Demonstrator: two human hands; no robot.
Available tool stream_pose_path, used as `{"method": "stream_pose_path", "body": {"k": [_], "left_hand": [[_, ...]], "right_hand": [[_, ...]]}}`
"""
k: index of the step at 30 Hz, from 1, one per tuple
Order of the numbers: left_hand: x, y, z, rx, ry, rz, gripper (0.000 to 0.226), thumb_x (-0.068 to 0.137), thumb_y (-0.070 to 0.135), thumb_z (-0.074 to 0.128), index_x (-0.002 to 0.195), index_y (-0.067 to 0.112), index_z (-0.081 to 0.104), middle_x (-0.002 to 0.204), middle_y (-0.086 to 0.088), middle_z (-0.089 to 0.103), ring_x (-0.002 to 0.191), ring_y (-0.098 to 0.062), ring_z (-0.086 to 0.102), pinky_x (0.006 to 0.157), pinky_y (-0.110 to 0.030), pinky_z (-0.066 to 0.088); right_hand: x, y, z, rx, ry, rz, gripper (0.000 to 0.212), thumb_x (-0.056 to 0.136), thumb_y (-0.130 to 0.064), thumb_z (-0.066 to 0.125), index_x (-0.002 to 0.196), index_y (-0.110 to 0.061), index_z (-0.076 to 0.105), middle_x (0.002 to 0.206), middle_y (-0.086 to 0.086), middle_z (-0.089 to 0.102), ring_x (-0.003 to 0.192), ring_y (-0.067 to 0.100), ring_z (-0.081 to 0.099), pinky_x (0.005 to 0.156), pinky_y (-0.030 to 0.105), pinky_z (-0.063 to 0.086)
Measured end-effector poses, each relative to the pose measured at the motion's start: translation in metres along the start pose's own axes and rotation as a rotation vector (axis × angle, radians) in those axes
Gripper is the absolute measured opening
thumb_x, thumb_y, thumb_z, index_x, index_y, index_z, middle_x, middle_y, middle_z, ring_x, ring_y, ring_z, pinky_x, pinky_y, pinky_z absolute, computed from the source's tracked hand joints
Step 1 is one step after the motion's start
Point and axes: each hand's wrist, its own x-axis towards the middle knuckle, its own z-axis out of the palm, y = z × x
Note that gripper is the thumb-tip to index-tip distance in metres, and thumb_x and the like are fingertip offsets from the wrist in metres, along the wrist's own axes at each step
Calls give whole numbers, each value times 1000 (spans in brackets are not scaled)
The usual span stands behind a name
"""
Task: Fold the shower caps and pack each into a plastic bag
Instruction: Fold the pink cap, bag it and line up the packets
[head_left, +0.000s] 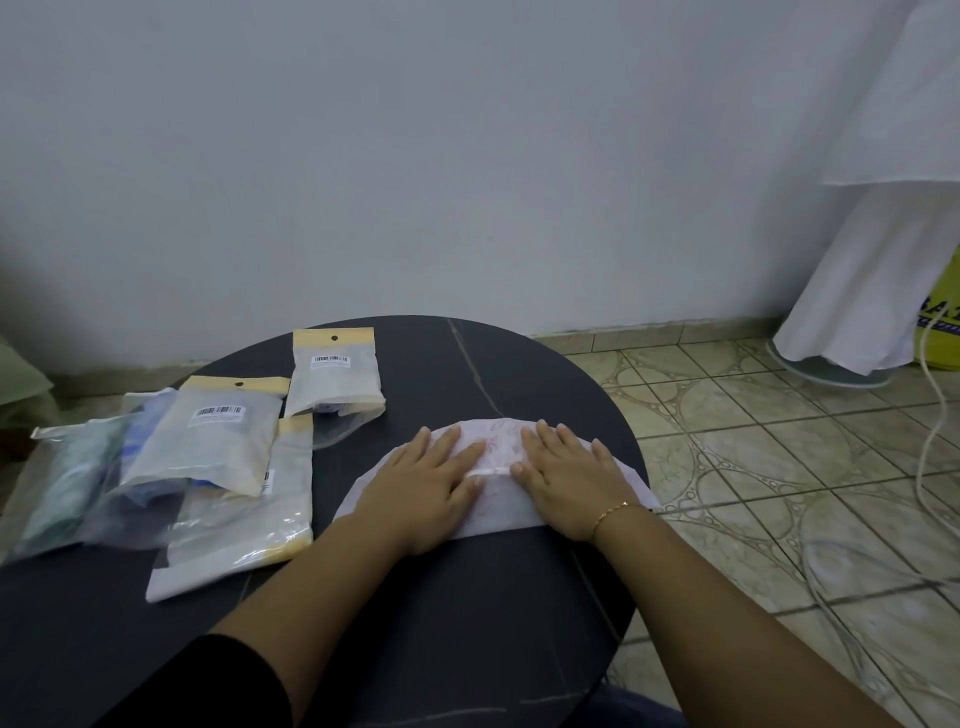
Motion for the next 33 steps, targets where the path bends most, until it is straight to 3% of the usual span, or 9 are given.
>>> {"method": "stream_pose_path", "body": {"k": [7, 11, 15, 19, 22, 26, 29, 33], "left_hand": [[-11, -13, -11, -60, -50, -83, 49, 101, 35, 17, 149, 39, 8, 159, 6, -2, 146, -22, -2, 117, -38, 4], [-20, -18, -24, -18, -69, -97, 52, 98, 28, 31, 148, 34, 21, 157, 3, 15, 142, -22, 17, 114, -36, 21], [-32, -19, -32, -15, -110, -122, 52, 94, 28, 41, 144, 37, 31, 149, 7, 29, 133, -20, 32, 107, -37, 34], [-41, -19, -37, -106, -117, -191, 53, 89, 30, 51, 139, 38, 39, 143, 6, 30, 124, -14, 43, 103, -30, 38], [-46, -16, -37, -145, -101, -227, 51, 85, 40, 57, 134, 35, 46, 131, 5, 33, 110, -13, 52, 96, -26, 42], [-57, -7, -30, -145, -18, -271, 45, 79, 59, 60, 115, 31, 56, 114, 6, 41, 97, -13, 55, 86, -27, 46], [-66, 0, -24, -92, 74, -275, 43, 77, 66, 55, 100, 29, 54, 103, 9, 46, 90, -12, 55, 76, -28, 45], [-75, 9, -17, 18, 201, -241, 45, 81, 68, 45, 92, 25, 47, 97, 8, 48, 83, -12, 50, 72, -28, 38]], "right_hand": [[-6, 5, -5, 34, 18, 5, 54, 98, -27, 17, 151, -22, 5, 159, -2, -2, 146, 15, -4, 117, 44, -2], [-3, 4, -8, -44, 193, 88, 56, 92, -29, 35, 147, -27, 23, 159, 2, 4, 146, 21, -3, 115, 51, -2], [-1, -5, -10, 18, 411, 153, 44, 90, -28, 49, 134, -29, 45, 143, 4, 35, 130, 23, 30, 104, 39, 25], [2, -20, -9, 248, 300, 91, 36, 92, -33, 52, 126, -20, 54, 126, 5, 47, 112, 23, 49, 91, 34, 41], [-2, -33, -13, 323, 243, 4, 27, 94, -32, 48, 114, -18, 58, 119, 2, 49, 104, 22, 52, 95, 36, 42], [-17, -41, -15, 293, 234, -208, 16, 90, -20, 48, 85, -14, 62, 98, -6, 56, 95, 8, 48, 98, 32, 34], [-37, -38, -17, 302, 244, -300, 12, 86, -24, 55, 76, -23, 62, 89, -16, 55, 92, 4, 46, 89, 28, 34], [-66, -36, -16, 319, 99, -363, 7, 82, -32, 63, 76, -34, 64, 84, -20, 57, 87, 0, 46, 84, 24, 39]]}}
